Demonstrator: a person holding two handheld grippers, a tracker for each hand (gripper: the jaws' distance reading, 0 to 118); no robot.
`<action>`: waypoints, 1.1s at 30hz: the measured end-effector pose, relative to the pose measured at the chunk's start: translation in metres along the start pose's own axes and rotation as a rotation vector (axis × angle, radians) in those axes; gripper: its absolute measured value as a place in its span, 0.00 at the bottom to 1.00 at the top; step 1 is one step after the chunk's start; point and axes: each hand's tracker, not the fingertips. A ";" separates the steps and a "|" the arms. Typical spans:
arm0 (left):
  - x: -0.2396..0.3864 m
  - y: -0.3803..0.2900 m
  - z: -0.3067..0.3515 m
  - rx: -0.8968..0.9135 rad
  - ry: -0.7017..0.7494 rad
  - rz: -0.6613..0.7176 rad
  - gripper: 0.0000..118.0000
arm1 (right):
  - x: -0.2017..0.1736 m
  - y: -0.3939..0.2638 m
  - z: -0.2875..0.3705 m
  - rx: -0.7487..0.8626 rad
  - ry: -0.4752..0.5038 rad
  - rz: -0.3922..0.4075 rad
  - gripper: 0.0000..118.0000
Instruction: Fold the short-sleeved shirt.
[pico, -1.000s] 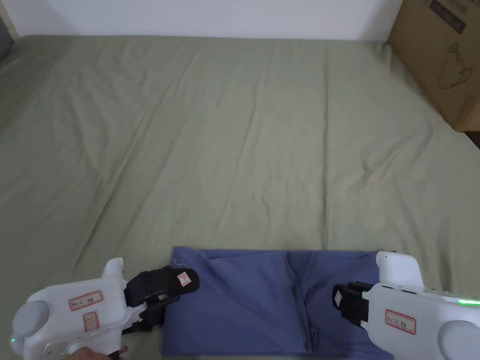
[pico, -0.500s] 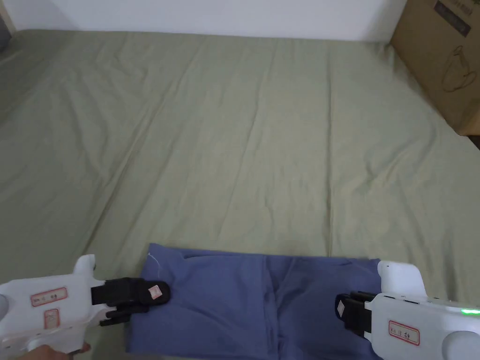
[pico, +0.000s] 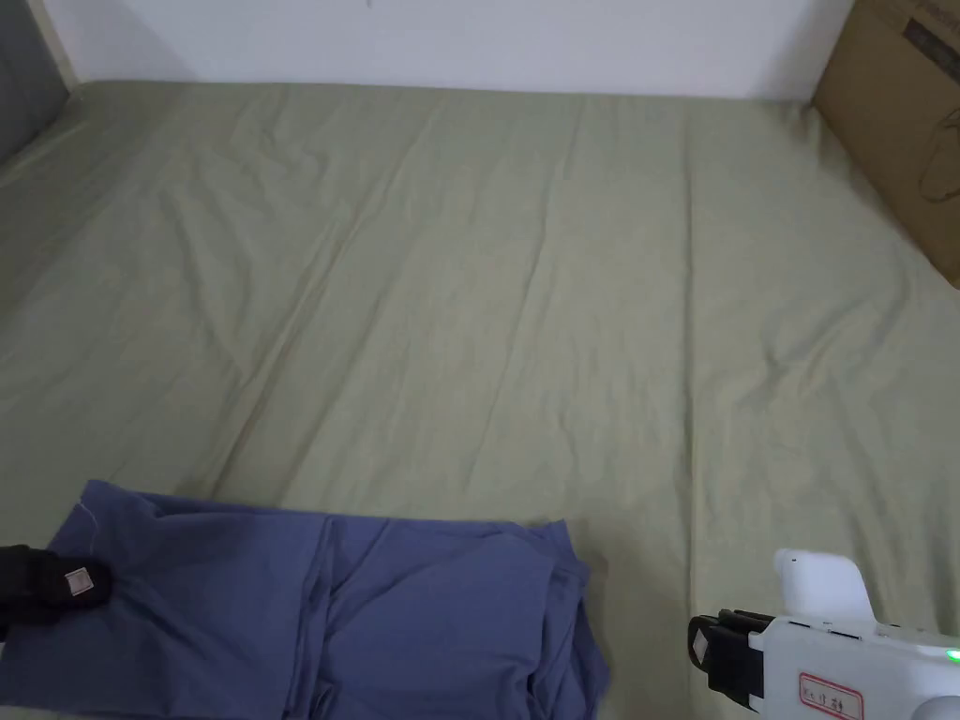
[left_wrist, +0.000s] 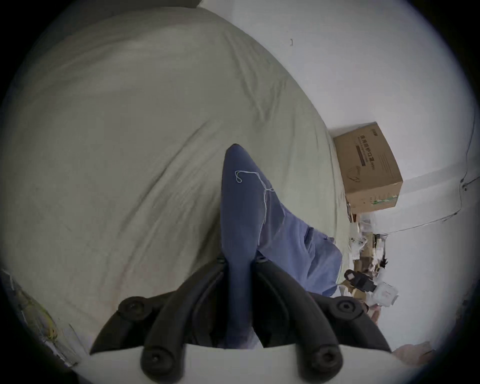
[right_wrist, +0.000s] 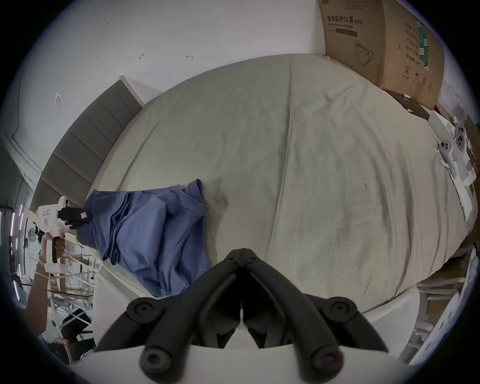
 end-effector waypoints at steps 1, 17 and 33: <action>0.010 -0.003 -0.001 0.003 -0.002 -0.004 0.08 | 0.000 -0.001 0.000 -0.002 0.001 0.001 0.00; 0.239 -0.069 -0.050 -0.009 -0.112 -0.353 0.09 | 0.032 -0.010 0.012 0.037 0.012 -0.058 0.00; 0.231 -0.089 -0.137 -0.178 -0.189 -0.261 0.64 | 0.068 -0.027 0.019 0.034 -0.027 -0.165 0.00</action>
